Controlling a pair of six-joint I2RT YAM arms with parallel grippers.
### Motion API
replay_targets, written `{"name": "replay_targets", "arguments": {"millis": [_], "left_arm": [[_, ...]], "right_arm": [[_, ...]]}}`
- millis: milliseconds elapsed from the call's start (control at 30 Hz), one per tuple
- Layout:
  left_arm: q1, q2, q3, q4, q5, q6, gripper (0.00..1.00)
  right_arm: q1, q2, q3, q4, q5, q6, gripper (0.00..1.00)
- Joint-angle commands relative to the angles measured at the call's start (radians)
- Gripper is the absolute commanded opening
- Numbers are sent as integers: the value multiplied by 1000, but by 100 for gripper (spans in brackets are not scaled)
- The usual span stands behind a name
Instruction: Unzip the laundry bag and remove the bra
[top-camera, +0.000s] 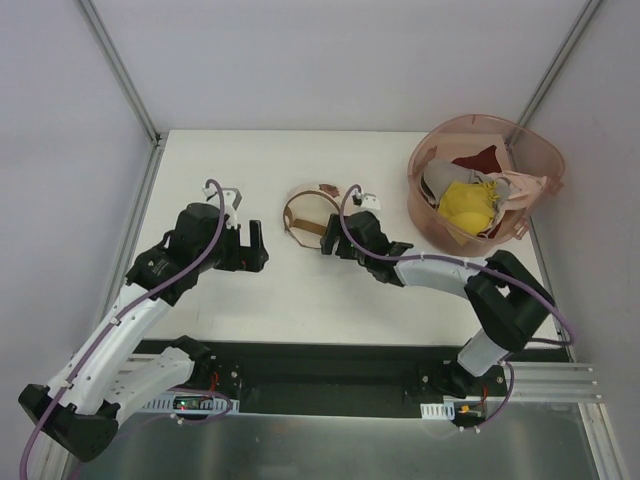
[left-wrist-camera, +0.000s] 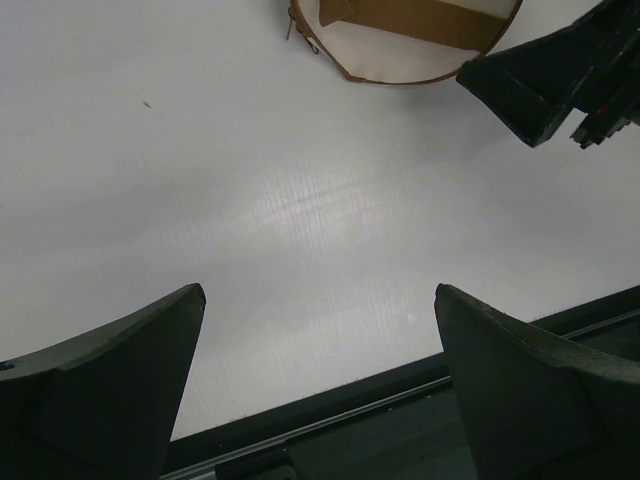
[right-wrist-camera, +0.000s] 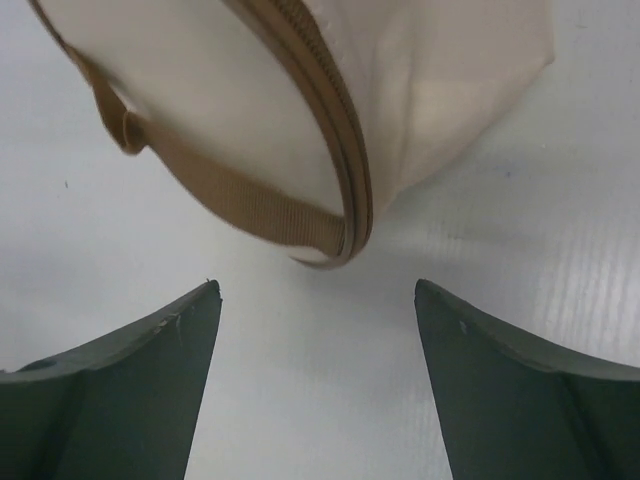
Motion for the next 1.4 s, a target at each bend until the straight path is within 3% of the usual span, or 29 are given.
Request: {"name": "replay_targets", "arguments": {"millis": [0, 33, 100, 167, 200, 400, 433, 533, 667, 733, 967, 1200, 1367], "left_arm": [[7, -29, 15, 2, -48, 9, 99], [7, -29, 4, 2, -61, -4, 99], [7, -21, 0, 2, -82, -36, 99], [7, -11, -4, 2, -58, -36, 99], [7, 3, -4, 2, -56, -39, 99], [7, 38, 16, 9, -45, -44, 99], [8, 43, 25, 9, -29, -35, 99], [8, 69, 41, 10, 52, -2, 99], [11, 94, 52, 39, 169, 44, 99], [28, 108, 59, 51, 242, 53, 99], [226, 91, 46, 110, 466, 32, 99], [234, 134, -74, 307, 657, -79, 93], [234, 155, -148, 387, 643, -133, 92]], "right_arm": [[-28, 104, 94, 140, 15, 33, 74], [-29, 113, 127, 138, 3, 19, 63], [-35, 121, 151, 134, -20, -29, 52], [-49, 118, 177, 114, -43, -54, 25], [-57, 115, 186, 97, -46, -58, 1], [-127, 49, 215, -4, -265, -101, 0], [-132, 40, 233, -38, -398, -113, 0], [-186, 72, 393, -289, -749, -164, 1], [-216, 81, 496, -580, -923, -337, 0], [-241, 66, 491, -606, -1015, -351, 0], [-311, 35, 470, -696, -1086, -434, 0], [-311, 41, 462, -678, -1163, -436, 0], [-313, 32, 455, -666, -1195, -437, 1]]}}
